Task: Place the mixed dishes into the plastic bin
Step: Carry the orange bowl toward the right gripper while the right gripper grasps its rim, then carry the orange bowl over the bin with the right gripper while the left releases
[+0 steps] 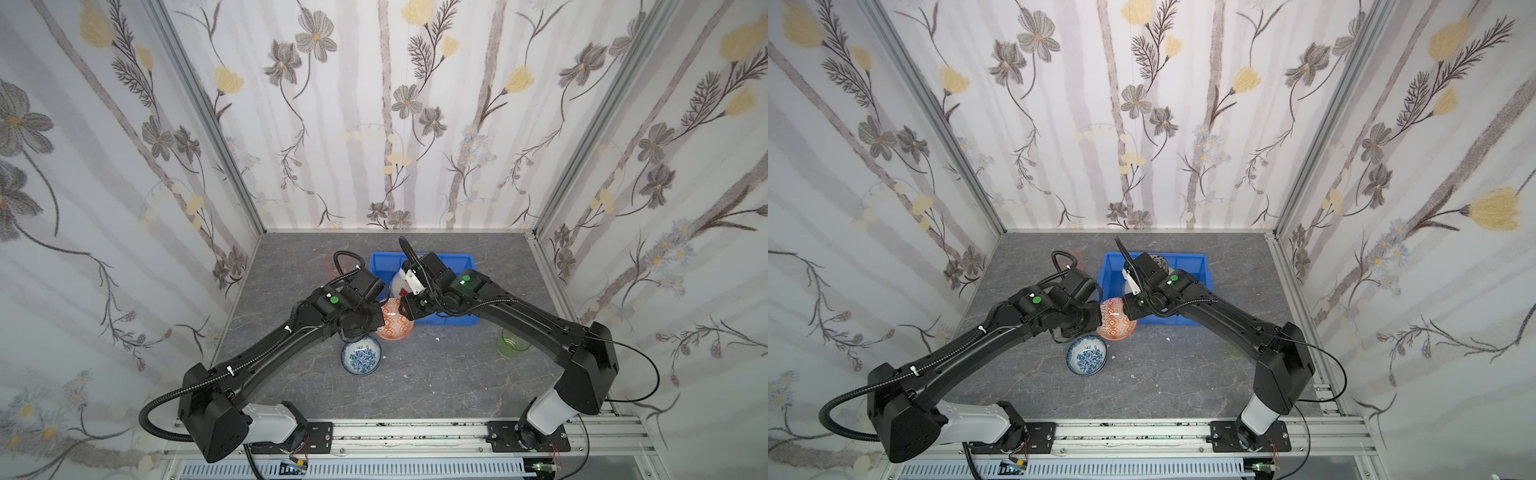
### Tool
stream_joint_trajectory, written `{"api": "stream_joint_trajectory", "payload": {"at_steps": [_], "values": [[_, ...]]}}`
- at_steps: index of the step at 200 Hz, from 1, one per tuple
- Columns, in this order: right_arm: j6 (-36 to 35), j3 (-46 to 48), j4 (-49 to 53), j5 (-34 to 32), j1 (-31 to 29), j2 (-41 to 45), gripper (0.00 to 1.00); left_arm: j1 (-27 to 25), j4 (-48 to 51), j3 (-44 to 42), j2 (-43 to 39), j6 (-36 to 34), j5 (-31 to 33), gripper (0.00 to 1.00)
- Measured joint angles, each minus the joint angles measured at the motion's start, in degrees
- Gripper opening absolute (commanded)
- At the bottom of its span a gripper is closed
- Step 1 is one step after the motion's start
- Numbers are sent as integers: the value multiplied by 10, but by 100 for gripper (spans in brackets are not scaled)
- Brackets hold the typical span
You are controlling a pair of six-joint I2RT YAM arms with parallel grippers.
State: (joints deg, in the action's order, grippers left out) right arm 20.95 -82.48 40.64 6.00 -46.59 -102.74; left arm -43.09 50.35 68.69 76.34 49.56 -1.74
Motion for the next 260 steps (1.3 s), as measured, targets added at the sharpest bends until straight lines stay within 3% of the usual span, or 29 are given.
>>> {"api": "stream_joint_trajectory", "payload": {"at_steps": [36, 62, 123, 196, 260], "values": [[0, 0, 0, 0, 0, -1, 25, -1, 0, 0, 1, 0, 0, 0], [0, 0, 0, 0, 0, -1, 17, -1, -3, 0, 1, 0, 0, 6], [-2, 0, 7, -6, -1, -1, 3, -1, -10, -2, 0, 0, 4, 9], [0, 0, 7, -8, 0, -1, 0, -1, -24, -2, 0, 1, 1, 22], [0, -1, 7, -17, 0, 0, 0, -1, -30, -2, -2, 1, 1, 48]]}}
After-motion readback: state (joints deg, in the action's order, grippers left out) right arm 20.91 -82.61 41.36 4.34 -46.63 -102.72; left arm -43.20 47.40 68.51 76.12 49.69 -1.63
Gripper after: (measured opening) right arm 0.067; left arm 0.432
